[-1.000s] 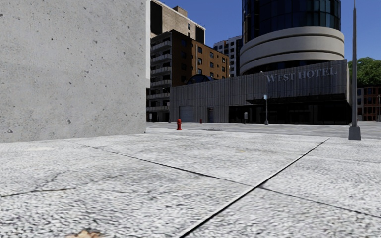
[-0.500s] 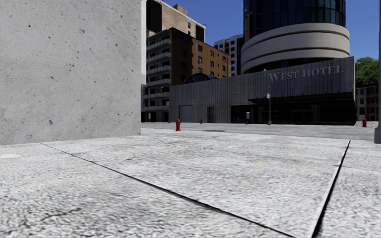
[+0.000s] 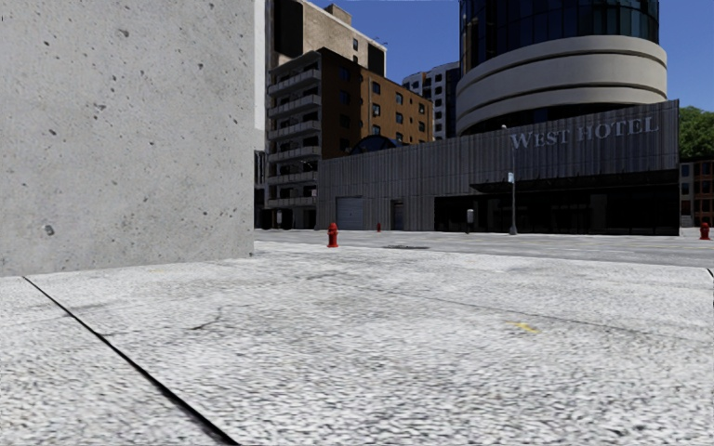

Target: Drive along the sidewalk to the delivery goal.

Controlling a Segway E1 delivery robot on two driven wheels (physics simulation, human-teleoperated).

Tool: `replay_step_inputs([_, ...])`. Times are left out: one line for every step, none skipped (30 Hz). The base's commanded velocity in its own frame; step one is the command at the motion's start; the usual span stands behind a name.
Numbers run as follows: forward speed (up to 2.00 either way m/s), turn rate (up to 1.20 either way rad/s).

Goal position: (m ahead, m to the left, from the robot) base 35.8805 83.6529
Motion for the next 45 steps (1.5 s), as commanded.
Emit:
replay_step_inputs([2.00, 0.00])
replay_step_inputs([2.00, 0.00])
replay_step_inputs([2.00, 0.00])
replay_step_inputs([2.00, 0.00])
replay_step_inputs([2.00, 0.00])
replay_step_inputs([2.00, 0.00])
replay_step_inputs([2.00, 0.00])
replay_step_inputs([2.00, 0.00])
replay_step_inputs([2.00, 0.00])
replay_step_inputs([2.00, 0.00])
replay_step_inputs([2.00, 0.00])
replay_step_inputs([2.00, 0.00])
replay_step_inputs([2.00, 0.00])
replay_step_inputs([2.00, 0.00])
replay_step_inputs([2.00, 0.00])
replay_step_inputs([2.00, 0.00])
replay_step_inputs([2.00, 0.00])
replay_step_inputs([2.00, 0.00])
replay_step_inputs([2.00, 0.00])
replay_step_inputs([2.00, 0.00])
replay_step_inputs([2.00, 0.00])
replay_step_inputs([2.00, 0.00])
replay_step_inputs([2.00, 0.00])
replay_step_inputs([2.00, 0.00])
replay_step_inputs([2.00, 0.00])
replay_step_inputs([2.00, 0.00])
replay_step_inputs([2.00, 0.00])
replay_step_inputs([2.00, 0.00])
replay_step_inputs([2.00, 0.00])
replay_step_inputs([2.00, 0.00])
replay_step_inputs([2.00, 0.00])
replay_step_inputs([2.00, 0.00])
replay_step_inputs([2.00, 0.00])
replay_step_inputs([2.00, 0.00])
replay_step_inputs([2.00, 0.00])
replay_step_inputs([2.00, 0.00])
replay_step_inputs([2.00, 0.00])
replay_step_inputs([2.00, 0.00])
replay_step_inputs([2.00, 0.00])
replay_step_inputs([2.00, 0.00])
replay_step_inputs([2.00, 0.00])
replay_step_inputs([2.00, 0.00])
replay_step_inputs([2.00, 0.00])
replay_step_inputs([2.00, 0.00])
replay_step_inputs([2.00, 0.00])
